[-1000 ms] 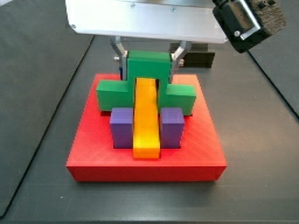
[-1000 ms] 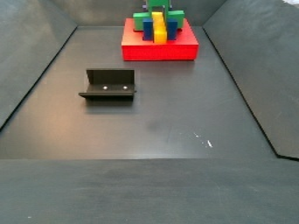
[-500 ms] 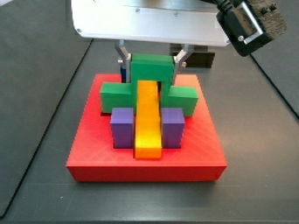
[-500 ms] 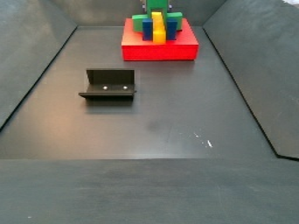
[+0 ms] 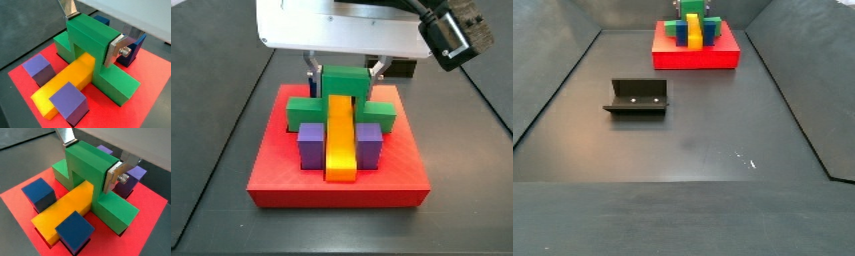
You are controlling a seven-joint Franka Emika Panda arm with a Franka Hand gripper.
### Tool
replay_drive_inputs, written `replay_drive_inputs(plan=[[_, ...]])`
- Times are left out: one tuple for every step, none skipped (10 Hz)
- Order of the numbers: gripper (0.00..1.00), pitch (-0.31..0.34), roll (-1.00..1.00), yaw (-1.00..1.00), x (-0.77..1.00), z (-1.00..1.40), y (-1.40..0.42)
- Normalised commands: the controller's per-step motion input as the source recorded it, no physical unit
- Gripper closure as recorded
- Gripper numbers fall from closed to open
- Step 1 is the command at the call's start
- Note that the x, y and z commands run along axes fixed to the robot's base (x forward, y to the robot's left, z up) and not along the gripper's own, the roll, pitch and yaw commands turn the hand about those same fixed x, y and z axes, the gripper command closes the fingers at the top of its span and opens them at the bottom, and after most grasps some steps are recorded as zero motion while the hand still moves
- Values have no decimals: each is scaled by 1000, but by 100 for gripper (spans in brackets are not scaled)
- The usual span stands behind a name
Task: Pick up the green object. Move up. Move to above the board. Insert the green object.
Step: Insert the green object.
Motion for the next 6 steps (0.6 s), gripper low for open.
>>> replay_drive_inputs(plan=[[100,-114,127,9,171,-249,0],[100,-149,119,11,26,-366,-6],[100,-163,84,0,0,-414,-66],[100,-184,73,0,-57,-466,-109],[100,-216,87,0,-91,-511,-146],[100,-194,97,0,-60,-506,-86]])
